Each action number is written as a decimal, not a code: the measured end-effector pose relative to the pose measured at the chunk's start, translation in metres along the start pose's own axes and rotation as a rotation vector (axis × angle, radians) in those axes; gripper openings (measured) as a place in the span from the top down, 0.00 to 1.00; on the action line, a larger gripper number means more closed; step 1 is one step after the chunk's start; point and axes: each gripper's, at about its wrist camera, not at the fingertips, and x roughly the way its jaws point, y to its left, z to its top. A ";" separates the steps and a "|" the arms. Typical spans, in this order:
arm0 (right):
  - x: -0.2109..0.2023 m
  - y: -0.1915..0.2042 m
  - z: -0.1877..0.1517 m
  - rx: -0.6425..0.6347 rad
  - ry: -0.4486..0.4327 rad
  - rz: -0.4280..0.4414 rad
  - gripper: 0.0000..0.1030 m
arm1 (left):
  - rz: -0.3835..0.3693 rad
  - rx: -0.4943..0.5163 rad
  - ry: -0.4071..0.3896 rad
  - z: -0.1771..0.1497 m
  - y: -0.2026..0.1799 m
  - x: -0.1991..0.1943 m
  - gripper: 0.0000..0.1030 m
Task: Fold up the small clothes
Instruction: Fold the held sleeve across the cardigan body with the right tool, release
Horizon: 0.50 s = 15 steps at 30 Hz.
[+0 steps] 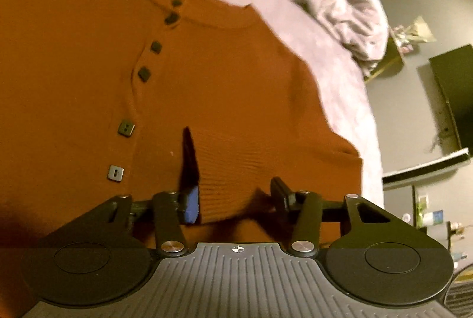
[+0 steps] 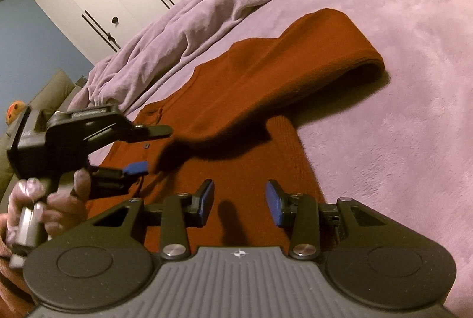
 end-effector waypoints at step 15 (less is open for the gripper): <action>-0.001 0.005 0.001 -0.036 -0.002 -0.032 0.62 | 0.179 0.333 -0.303 0.033 -0.018 -0.106 0.98</action>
